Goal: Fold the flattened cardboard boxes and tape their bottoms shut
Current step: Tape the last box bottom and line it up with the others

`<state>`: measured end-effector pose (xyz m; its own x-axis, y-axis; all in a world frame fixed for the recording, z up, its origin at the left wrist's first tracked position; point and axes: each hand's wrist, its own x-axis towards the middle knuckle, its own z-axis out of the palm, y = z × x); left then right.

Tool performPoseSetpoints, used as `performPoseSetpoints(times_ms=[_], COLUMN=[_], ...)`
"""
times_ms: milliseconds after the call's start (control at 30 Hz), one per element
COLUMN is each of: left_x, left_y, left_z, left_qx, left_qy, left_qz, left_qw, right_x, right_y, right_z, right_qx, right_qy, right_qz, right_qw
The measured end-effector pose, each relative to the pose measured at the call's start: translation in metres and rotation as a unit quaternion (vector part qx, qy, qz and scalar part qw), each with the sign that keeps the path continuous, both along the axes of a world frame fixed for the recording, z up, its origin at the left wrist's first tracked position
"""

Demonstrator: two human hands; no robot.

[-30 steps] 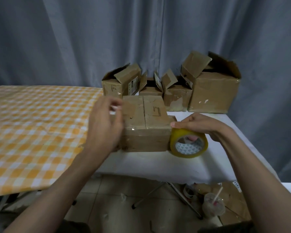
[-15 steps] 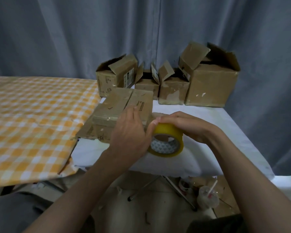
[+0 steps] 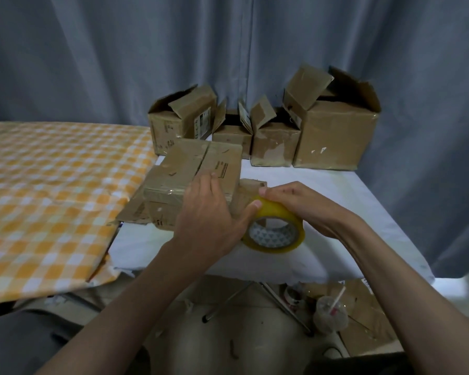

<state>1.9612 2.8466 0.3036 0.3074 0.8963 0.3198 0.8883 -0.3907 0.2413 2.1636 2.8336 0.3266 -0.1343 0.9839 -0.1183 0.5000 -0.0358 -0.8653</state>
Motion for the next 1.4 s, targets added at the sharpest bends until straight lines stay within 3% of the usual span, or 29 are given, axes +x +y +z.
performPoseSetpoints(times_ms=[133,233,333,433,700,967,1167,1400], left_x=[0.003,0.003,0.003,0.001,0.001,0.000,0.002,0.003], left_y=[0.002,0.001,0.002,0.002,0.001,0.000,0.001,0.000], left_z=[-0.001,0.000,0.000,-0.002,-0.003,-0.001,-0.002,-0.002], left_qx=[0.005,0.007,-0.004,-0.001,-0.001,-0.003,-0.001,0.000], left_qy=[0.016,0.015,0.014,0.020,0.024,0.022,0.017,0.008], left_qz=[0.009,0.009,0.009,0.004,0.004,0.000,0.000,0.003], left_qw=[1.000,1.000,1.000,1.000,1.000,1.000,1.000,1.000], right_x=[0.027,0.055,0.063,0.071,0.071,0.067,0.057,0.047], right_y=[0.012,0.028,0.039,0.049,0.039,0.031,0.022,0.026], right_z=[-0.006,-0.019,-0.033,-0.040,-0.029,-0.033,-0.017,-0.006], right_qx=[0.053,0.119,0.048,0.005,0.052,0.025,0.080,0.174], right_qy=[0.016,-0.077,-0.185,-0.307,-0.281,-0.266,-0.054,-0.053], right_qz=[-0.119,-0.204,-0.147,-0.103,-0.206,-0.220,-0.264,-0.167], right_qw=[0.991,0.969,0.970,0.946,0.936,0.938,0.960,0.969])
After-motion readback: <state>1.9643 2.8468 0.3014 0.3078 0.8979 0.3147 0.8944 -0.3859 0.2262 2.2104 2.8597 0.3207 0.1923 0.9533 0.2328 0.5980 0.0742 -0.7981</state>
